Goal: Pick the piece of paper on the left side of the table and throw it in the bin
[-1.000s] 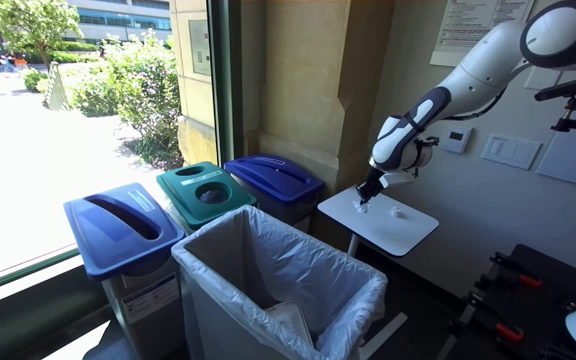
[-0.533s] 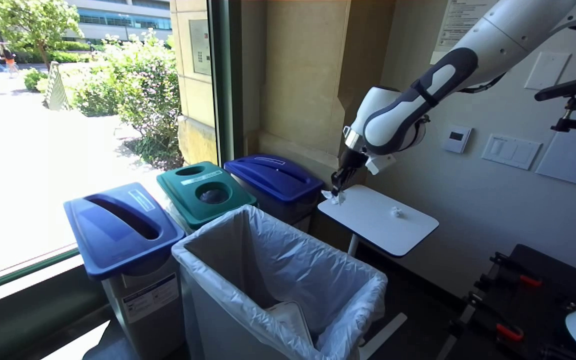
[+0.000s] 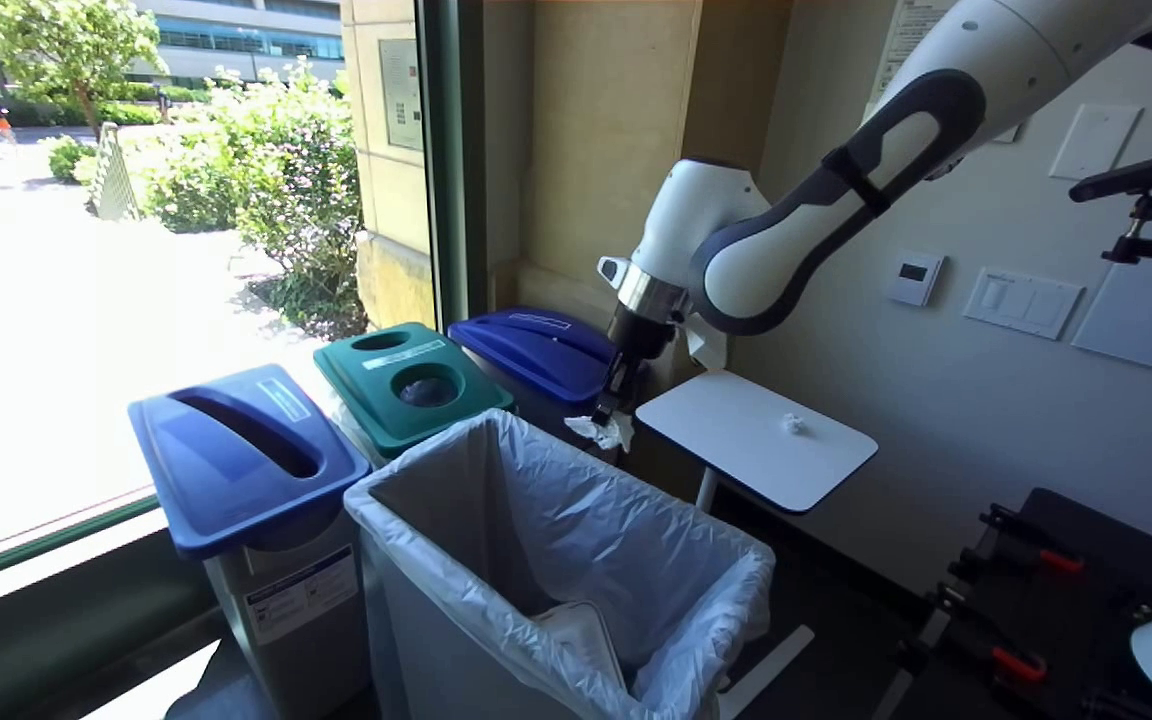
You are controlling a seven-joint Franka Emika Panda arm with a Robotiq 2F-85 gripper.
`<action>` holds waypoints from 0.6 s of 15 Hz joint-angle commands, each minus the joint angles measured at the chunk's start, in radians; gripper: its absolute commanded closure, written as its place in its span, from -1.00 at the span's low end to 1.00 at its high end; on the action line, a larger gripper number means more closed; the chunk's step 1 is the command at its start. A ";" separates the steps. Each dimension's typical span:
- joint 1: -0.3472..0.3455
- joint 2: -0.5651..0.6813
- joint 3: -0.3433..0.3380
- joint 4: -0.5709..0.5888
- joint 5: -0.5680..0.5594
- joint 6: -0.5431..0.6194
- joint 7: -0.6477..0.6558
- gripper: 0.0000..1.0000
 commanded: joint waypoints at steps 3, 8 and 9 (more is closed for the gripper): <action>0.039 0.079 0.052 0.068 -0.032 0.061 -0.078 0.99; 0.044 0.104 0.079 0.085 -0.045 0.066 -0.107 0.31; 0.044 0.107 0.079 0.089 -0.044 0.065 -0.109 0.17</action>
